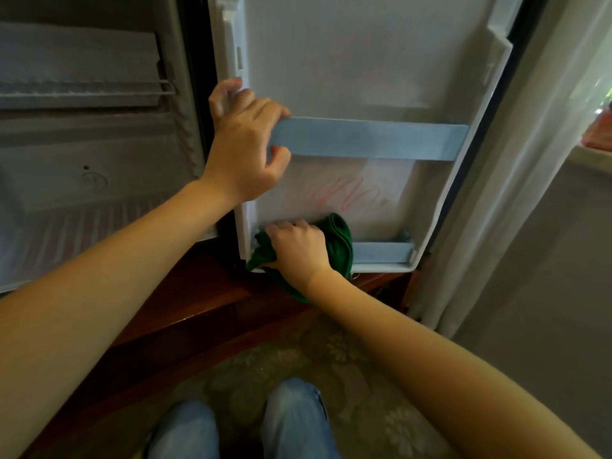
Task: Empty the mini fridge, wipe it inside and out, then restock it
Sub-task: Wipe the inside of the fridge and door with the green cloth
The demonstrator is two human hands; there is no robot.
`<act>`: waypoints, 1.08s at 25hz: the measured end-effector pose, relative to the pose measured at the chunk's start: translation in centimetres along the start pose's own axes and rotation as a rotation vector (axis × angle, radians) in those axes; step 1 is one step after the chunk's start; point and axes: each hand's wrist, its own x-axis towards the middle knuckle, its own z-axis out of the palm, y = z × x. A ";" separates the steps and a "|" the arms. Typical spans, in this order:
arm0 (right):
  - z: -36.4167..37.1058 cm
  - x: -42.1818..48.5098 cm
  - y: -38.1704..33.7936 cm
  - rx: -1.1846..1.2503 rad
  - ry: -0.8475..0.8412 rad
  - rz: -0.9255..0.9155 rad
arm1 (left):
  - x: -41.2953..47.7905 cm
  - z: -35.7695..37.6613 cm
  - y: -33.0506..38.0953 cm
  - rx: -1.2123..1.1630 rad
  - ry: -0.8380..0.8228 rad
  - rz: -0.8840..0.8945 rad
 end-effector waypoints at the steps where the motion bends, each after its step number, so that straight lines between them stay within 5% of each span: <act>1: -0.1 -0.2 0.6 0.018 -0.022 -0.016 | 0.0 0.0 0.1 0.008 -0.005 -0.004; 5: -1.4 -0.3 2.8 0.153 -0.129 0.044 | 0.3 -0.4 0.0 0.047 -0.041 0.030; 11: -4.0 -5.0 12.9 0.003 -0.285 0.172 | 0.3 -0.9 -0.2 0.037 -0.068 0.030; 16: -4.2 -3.9 13.6 -0.141 -0.455 0.004 | 0.3 -1.2 -1.2 0.065 -0.100 0.129; 20: -3.9 -3.5 14.3 -0.250 -0.407 -0.067 | 0.3 -0.6 -1.2 0.017 -0.067 0.115; 27: -5.5 -2.8 14.7 -0.057 -0.561 -0.088 | -0.1 -0.3 -1.5 -0.018 -0.012 0.120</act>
